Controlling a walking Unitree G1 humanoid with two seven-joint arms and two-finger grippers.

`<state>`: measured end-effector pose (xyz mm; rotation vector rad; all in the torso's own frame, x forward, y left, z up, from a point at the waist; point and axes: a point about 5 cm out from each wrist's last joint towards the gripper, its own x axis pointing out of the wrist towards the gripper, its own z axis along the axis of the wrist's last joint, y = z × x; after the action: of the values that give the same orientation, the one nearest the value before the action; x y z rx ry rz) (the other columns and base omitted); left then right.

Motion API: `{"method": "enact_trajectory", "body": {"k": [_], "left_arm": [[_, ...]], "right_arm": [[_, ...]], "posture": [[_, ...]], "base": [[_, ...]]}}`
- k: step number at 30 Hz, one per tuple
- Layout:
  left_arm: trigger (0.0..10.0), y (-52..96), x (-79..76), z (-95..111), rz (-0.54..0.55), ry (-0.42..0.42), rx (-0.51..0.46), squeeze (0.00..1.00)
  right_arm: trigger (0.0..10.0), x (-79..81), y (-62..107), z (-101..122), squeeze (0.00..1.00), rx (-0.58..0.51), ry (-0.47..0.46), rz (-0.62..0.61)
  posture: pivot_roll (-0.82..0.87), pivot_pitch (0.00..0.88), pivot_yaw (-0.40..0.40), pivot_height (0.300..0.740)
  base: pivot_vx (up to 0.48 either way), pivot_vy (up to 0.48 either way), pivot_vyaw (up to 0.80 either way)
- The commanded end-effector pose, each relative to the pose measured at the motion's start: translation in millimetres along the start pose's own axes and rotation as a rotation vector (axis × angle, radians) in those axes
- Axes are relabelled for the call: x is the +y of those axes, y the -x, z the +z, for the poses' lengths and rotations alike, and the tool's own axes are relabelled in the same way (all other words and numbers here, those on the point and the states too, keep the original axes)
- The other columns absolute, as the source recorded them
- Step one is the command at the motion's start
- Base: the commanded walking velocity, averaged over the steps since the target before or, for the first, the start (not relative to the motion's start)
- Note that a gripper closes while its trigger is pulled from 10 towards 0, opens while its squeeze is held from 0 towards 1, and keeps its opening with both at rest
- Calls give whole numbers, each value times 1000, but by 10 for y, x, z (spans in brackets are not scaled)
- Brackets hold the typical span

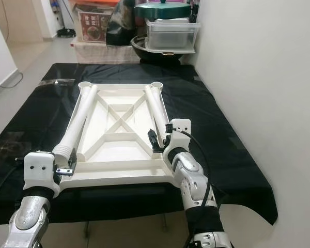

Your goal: Building children table

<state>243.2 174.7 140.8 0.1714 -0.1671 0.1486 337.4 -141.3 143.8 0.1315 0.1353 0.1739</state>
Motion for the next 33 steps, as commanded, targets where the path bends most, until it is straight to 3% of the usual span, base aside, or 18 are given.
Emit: {"method": "enact_trajectory", "body": {"k": [1,13,21,33], "left_arm": [[10000,7,10,-35,5,-16,21,0],[10000,-5,-9,-44,-3,-16,33,0],[10000,4,-17,-56,-8,-15,39,0],[10000,2,-44,-65,-18,-9,44,0]], "right_arm": [[10000,-22,5,-84,0,40,29,-8],[10000,-24,45,-342,0,175,69,26],[10000,-177,46,-490,0,241,34,-49],[10000,-153,10,-378,0,155,-7,-54]], "posture": [[70,0,-85,740],[70,0,-85,740],[70,0,-88,740],[69,0,-84,740]], "base": [[0,0,0],[0,0,0],[0,0,0],[0,0,0]]}}
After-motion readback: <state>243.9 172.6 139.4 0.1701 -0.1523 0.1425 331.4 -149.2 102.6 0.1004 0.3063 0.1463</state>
